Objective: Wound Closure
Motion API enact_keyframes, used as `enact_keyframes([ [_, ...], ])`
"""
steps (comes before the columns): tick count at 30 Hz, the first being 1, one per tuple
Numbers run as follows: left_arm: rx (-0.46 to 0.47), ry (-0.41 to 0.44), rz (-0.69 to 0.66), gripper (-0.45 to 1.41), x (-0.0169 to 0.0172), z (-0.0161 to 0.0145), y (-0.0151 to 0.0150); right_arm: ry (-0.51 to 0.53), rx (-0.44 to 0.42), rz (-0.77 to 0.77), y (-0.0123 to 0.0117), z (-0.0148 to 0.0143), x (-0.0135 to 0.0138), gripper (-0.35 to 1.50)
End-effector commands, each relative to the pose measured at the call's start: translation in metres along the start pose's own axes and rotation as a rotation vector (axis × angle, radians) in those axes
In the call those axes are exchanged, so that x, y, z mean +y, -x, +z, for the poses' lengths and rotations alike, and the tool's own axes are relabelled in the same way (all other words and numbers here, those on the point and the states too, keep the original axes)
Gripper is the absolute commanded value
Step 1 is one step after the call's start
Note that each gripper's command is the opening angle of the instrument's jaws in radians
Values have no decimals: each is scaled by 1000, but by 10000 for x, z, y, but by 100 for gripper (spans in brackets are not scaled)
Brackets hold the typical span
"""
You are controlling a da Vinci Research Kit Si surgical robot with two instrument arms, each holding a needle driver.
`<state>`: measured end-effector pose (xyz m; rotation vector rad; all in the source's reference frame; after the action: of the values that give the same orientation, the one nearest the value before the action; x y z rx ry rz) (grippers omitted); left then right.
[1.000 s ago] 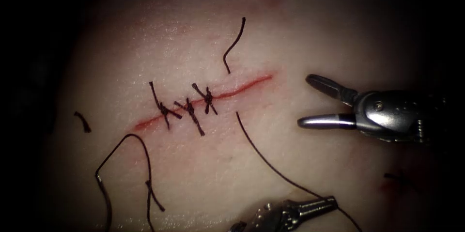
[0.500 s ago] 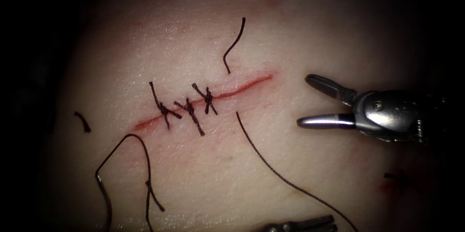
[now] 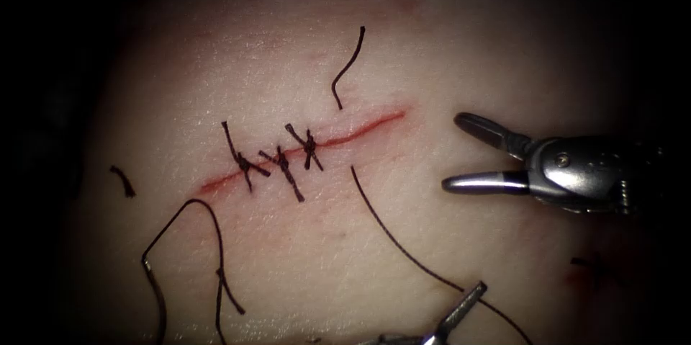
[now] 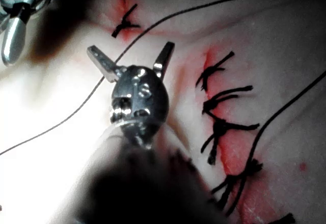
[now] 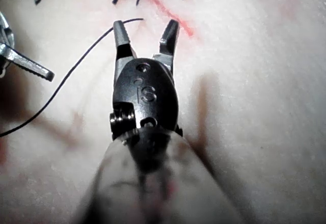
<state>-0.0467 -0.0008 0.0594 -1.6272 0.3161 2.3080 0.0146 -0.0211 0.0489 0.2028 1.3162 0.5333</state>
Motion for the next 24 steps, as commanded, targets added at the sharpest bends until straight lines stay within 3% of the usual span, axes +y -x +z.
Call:
enact_keyframes([
  [1, -26, -14, 76, 91, 2, 9, 1, -2, -3, 1, 7, 6, -5, 83],
  [6, -83, -20, 250, 84, 5, 22, 6, -2, -2, -2, 8, 6, -8, 84],
  [18, -148, -17, 380, 78, 19, 43, 16, 2, -2, -3, 10, 9, -9, 86],
  [19, -150, -15, 413, 66, 21, 48, 12, 2, -2, -4, 10, 9, -9, 88],
  [21, -152, -16, 422, -17, 22, 54, 8, 1, -2, -4, 10, 9, -9, 88],
  [22, -135, -11, 420, -45, 20, 55, 6, 2, 1, -4, 10, 8, -9, 88],
  [24, -122, -7, 425, -45, 19, 54, 5, 2, 1, -4, 11, 8, -9, 88],
])
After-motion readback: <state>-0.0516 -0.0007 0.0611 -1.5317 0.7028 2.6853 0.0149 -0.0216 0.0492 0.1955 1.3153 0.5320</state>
